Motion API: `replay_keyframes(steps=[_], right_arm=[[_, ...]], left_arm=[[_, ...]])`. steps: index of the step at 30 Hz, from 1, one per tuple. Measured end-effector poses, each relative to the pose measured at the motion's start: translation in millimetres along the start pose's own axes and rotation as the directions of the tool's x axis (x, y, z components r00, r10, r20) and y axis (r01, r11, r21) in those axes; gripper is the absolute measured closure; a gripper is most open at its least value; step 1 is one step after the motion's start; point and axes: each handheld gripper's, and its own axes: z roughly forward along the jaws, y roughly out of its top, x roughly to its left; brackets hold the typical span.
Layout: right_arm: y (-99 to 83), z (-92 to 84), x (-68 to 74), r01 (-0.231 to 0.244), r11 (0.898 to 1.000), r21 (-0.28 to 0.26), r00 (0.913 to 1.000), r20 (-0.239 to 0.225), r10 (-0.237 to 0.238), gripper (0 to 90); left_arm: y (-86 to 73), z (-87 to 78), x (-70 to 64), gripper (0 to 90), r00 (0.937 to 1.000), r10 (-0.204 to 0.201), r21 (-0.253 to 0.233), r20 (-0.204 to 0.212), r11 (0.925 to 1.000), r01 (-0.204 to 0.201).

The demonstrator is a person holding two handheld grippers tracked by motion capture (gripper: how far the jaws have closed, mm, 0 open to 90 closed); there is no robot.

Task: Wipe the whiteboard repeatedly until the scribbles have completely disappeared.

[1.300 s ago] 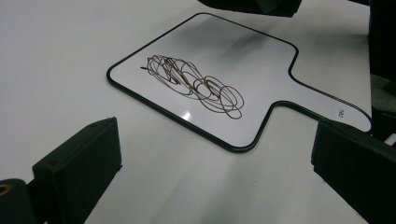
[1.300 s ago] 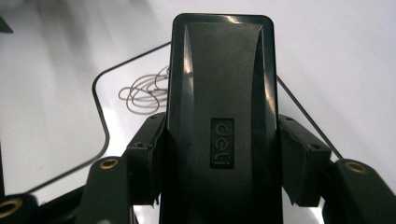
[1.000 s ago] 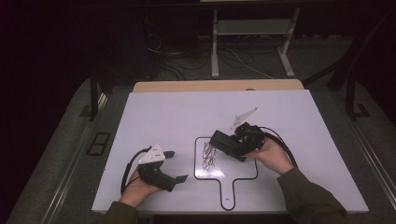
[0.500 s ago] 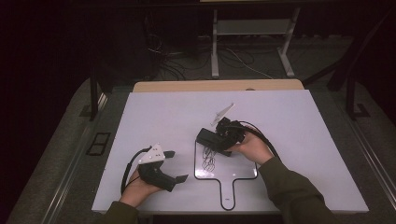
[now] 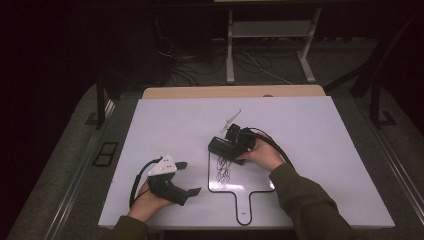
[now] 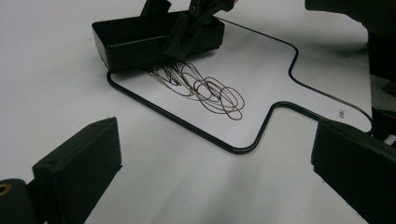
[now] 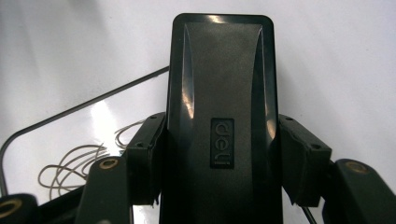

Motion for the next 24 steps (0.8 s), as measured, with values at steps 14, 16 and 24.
replay_keyframes(steps=[14,16,24], right_arm=[[-0.2,10.8,1.1,0.017,1.0,0.02,0.9997,0.016,-0.017,38.8],[-0.2,11.0,1.2,0.021,1.0,0.019,0.9996,0.017,-0.022,38.8],[-0.4,10.7,5.4,0.036,0.999,0.025,0.9992,0.017,-0.037,38.8]], left_arm=[[0.2,-0.4,-0.4,0.6,1.0,-0.002,-0.004,0.0,1.0,0.002],[0.2,-0.4,-0.5,0.6,1.0,-0.002,-0.004,0.0,1.0,0.002],[0.4,-0.7,-0.5,0.6,1.0,0.0,-0.003,0.001,1.0,0.0]])
